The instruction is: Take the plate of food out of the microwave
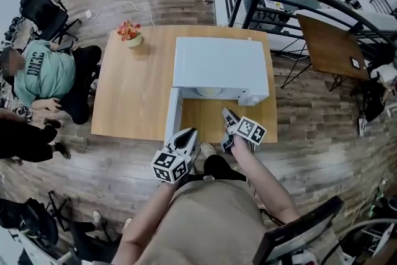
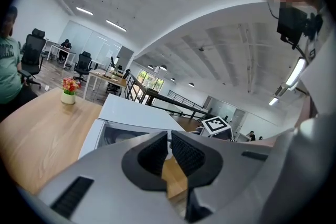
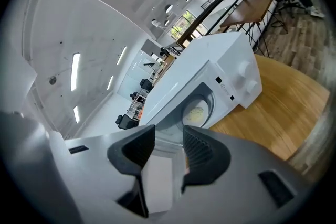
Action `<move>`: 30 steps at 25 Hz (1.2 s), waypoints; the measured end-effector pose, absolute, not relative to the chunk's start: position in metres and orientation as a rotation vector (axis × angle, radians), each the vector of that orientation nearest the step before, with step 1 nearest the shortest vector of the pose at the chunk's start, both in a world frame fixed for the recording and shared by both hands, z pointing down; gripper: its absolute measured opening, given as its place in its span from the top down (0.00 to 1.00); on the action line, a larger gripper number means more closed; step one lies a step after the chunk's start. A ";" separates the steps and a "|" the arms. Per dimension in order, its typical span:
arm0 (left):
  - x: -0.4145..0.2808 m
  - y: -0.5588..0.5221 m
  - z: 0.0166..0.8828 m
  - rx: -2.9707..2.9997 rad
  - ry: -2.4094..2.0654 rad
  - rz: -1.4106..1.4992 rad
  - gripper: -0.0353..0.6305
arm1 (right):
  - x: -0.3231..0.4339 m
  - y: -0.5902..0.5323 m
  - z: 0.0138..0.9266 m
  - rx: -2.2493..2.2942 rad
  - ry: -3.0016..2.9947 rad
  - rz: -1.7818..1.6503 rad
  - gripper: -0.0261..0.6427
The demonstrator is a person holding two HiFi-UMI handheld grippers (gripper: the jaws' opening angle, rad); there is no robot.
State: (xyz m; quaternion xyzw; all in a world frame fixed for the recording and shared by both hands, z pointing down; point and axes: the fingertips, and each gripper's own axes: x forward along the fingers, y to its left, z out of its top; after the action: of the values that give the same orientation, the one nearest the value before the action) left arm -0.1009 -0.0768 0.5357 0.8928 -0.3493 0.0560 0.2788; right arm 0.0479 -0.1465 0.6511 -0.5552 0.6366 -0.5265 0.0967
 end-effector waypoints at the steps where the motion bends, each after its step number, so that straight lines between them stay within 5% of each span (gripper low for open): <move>1: -0.096 -0.080 0.537 2.397 -0.946 0.163 0.94 | 0.052 -0.154 0.658 -1.650 1.880 -1.570 0.73; 30: -0.037 -0.123 0.608 2.224 -1.169 0.313 0.94 | 0.083 -0.226 0.844 -1.609 1.737 -1.860 0.73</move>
State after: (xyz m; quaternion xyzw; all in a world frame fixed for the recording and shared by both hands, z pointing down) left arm -0.0366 -0.1228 0.6084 0.8378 -0.4405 0.1180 0.3002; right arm 0.0827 -0.2261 0.8439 -0.5333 0.5758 -0.6163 0.0652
